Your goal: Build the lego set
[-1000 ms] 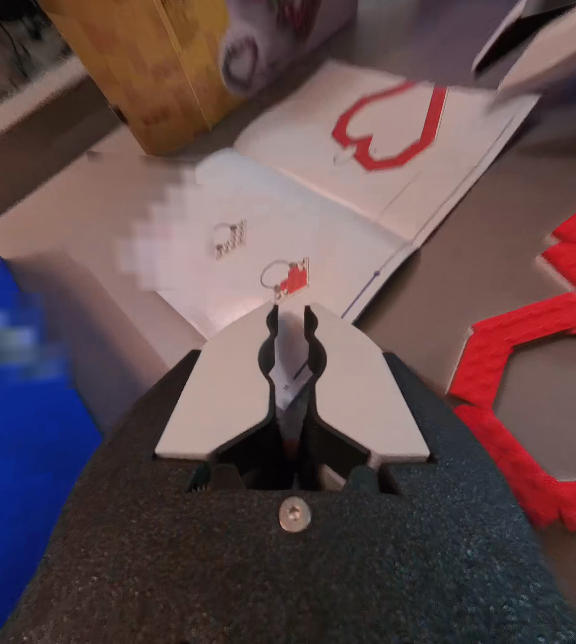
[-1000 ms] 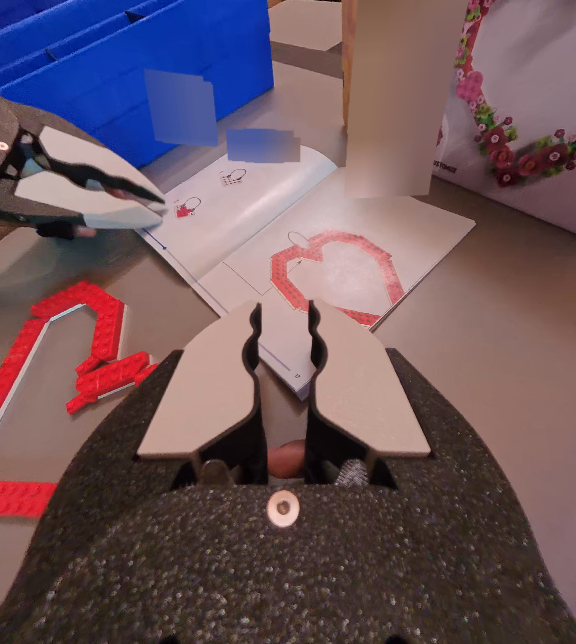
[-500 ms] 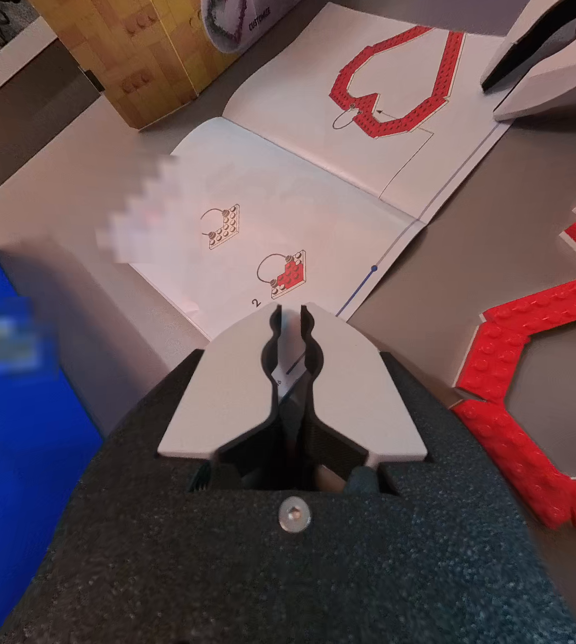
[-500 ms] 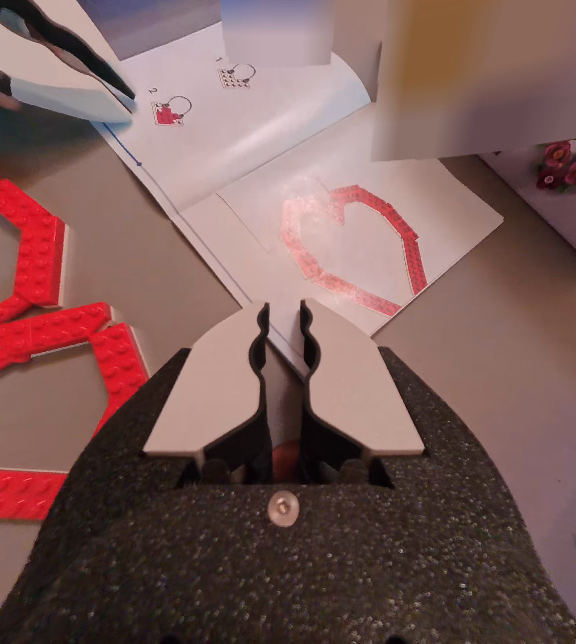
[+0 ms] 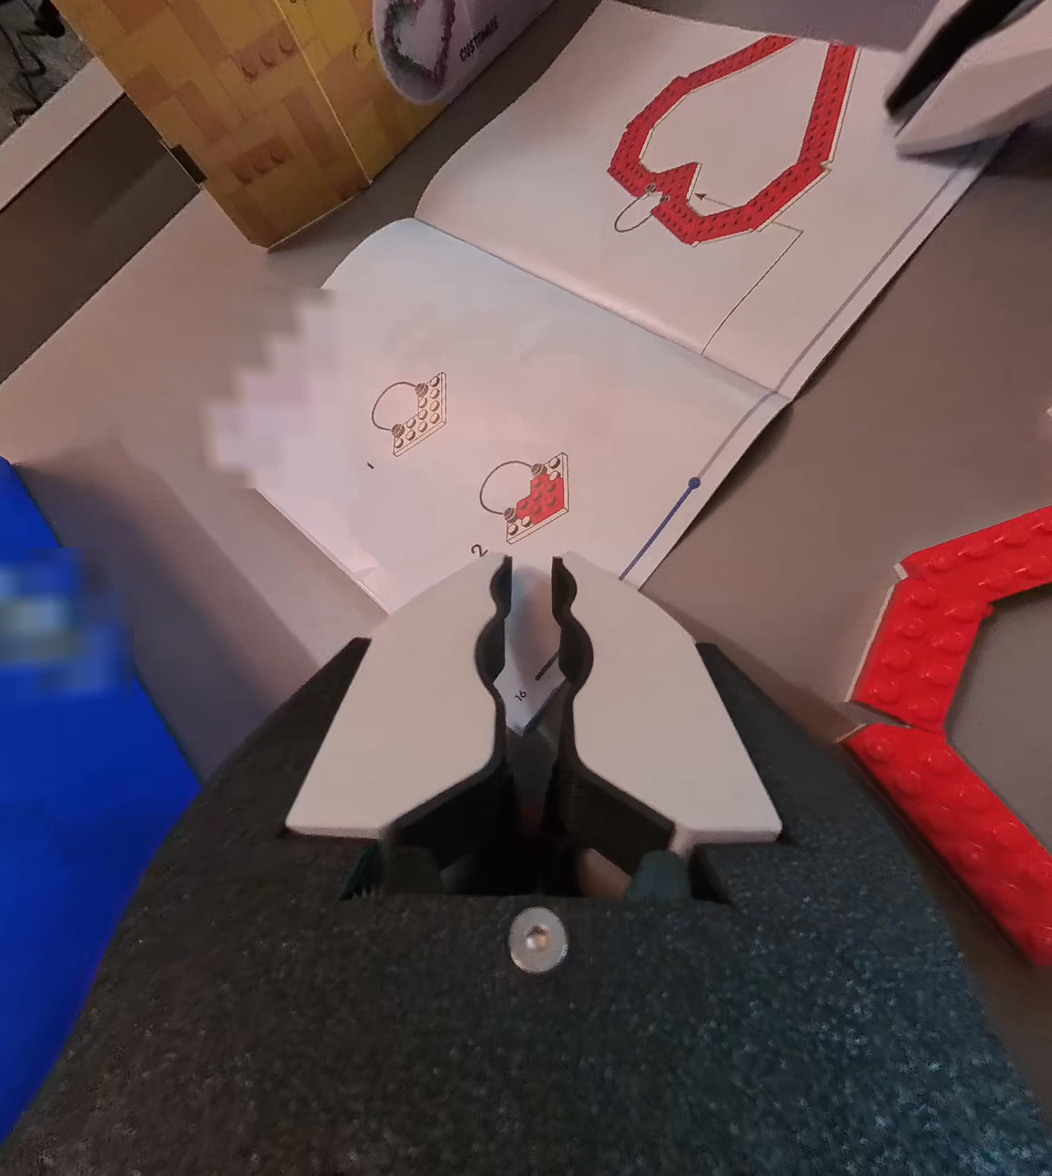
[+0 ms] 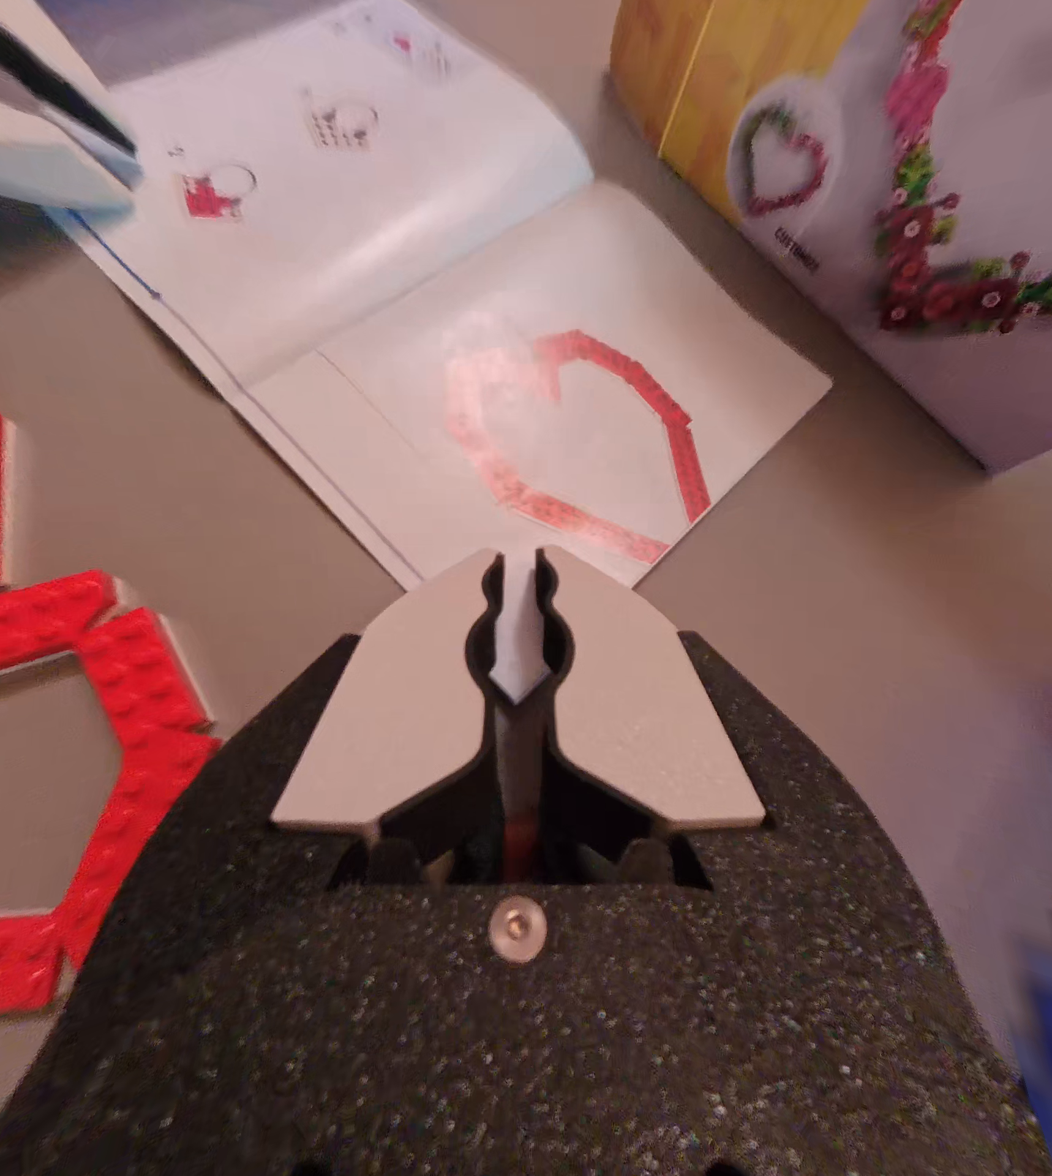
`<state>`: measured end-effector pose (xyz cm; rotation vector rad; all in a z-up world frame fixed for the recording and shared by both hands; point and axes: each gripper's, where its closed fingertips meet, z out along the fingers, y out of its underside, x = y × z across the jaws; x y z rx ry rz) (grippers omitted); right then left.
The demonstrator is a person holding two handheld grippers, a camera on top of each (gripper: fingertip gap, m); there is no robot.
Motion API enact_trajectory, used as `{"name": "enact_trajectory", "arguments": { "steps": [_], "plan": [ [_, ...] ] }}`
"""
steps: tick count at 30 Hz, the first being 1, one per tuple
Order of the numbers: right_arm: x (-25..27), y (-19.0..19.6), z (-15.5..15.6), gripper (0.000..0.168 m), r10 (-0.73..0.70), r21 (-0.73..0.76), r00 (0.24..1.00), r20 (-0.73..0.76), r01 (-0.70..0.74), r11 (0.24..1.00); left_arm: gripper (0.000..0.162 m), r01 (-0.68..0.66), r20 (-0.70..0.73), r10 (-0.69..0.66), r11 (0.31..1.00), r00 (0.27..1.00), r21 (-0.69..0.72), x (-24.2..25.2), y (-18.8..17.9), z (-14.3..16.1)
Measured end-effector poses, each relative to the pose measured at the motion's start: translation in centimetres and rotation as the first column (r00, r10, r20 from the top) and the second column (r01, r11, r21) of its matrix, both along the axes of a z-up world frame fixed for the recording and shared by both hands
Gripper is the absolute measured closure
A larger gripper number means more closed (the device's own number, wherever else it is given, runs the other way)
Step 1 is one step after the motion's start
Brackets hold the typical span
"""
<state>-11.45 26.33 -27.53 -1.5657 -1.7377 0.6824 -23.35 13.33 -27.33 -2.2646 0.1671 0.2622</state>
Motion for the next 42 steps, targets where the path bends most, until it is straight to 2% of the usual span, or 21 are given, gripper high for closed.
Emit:
{"name": "enact_trajectory", "arguments": {
  "steps": [5,9,13,15,17,19,21,23,25,26,28,30,32,34,35,37,40,42],
  "plan": [
    [0.1,0.0,-0.1,0.155,-0.002,0.030,1.000,0.005,0.002,1.000,0.152,0.005,-0.026,-0.005,1.000,1.000,0.001,0.1,0.0,0.0],
    [0.4,-0.7,1.0,0.137,-0.020,-0.027,1.000,-0.017,0.020,0.999,0.153,0.010,-0.032,-0.010,1.000,0.999,0.001,0.1,0.1,0.0],
    [1.6,-4.8,6.8,0.134,0.077,-0.205,0.973,-0.216,-0.122,0.971,0.153,0.028,-0.017,-0.028,1.000,0.999,0.003,0.1,0.1,0.0],
    [4.2,-6.0,10.0,0.133,0.109,-0.222,0.940,-0.324,-0.188,0.957,0.153,0.032,-0.012,-0.032,0.999,0.999,0.002,0.1,0.1,0.0],
    [8.0,-3.8,12.5,0.140,0.048,-0.150,0.921,-0.386,-0.114,0.982,0.153,0.037,-0.023,-0.037,0.999,0.999,0.004,0.1,0.2,0.0],
    [12.8,1.3,14.3,0.158,-0.101,-0.073,0.907,-0.408,0.078,0.994,0.153,0.037,-0.039,-0.037,0.999,0.999,0.006,0.1,0.2,0.0],
    [17.5,6.8,15.3,0.168,-0.233,-0.059,0.890,-0.391,0.228,0.972,0.153,0.038,-0.046,-0.038,0.999,0.998,0.007,0.1,0.2,0.0],
    [20.3,10.8,14.2,0.167,-0.253,-0.084,0.929,-0.270,0.239,0.967,0.152,0.038,-0.039,-0.037,0.999,0.999,0.007,0.1,0.2,0.0],
    [21.1,13.3,10.9,0.145,-0.173,-0.104,0.985,-0.019,0.170,0.980,0.152,0.037,-0.033,-0.036,0.999,0.999,0.007,0.0,0.1,0.1],
    [21.0,14.1,9.1,0.133,-0.122,-0.120,0.987,0.101,0.133,0.984,0.151,0.035,-0.031,-0.034,0.999,0.999,0.008,0.0,0.2,0.1],
    [19.8,14.8,6.0,0.124,-0.029,-0.182,0.972,0.234,0.073,0.981,0.150,0.032,-0.038,-0.031,0.999,0.999,0.010,-0.1,0.2,0.1],
    [18.5,15.5,3.7,0.124,-0.029,-0.215,0.957,0.289,0.094,0.972,0.150,0.032,-0.064,-0.032,0.999,0.997,0.013,-0.1,0.1,0.1],
    [18.1,16.5,1.7,0.121,-0.067,-0.180,0.935,0.348,0.137,0.974,0.151,0.037,-0.101,-0.035,0.999,0.994,0.016,0.0,0.1,0.1],
    [18.4,17.1,-0.1,0.112,-0.097,-0.126,0.911,0.401,0.160,0.979,0.153,0.045,-0.138,-0.042,0.999,0.990,0.017,0.1,0.1,0.1],
    [18.0,17.2,-0.3,0.114,-0.102,-0.133,0.918,0.384,0.164,0.978,0.153,0.048,-0.151,-0.045,0.999,0.988,0.018,0.1,0.1,0.1],
    [17.7,17.3,-0.2,0.131,-0.107,-0.139,0.925,0.365,0.168,0.976,0.154,0.051,-0.165,-0.048,0.999,0.985,0.018,0.1,0.1,0.1],
    [17.5,17.1,0.0,0.132,-0.091,-0.098,0.933,0.348,0.133,0.986,0.154,0.060,-0.162,-0.056,0.998,0.985,0.017,0.2,0.1,0.1],
    [17.5,17.3,1.9,0.133,-0.119,-0.040,0.955,0.273,0.134,0.990,0.154,0.060,-0.151,-0.057,0.998,0.987,0.017,0.1,0.1,0.1]
  ]
}}
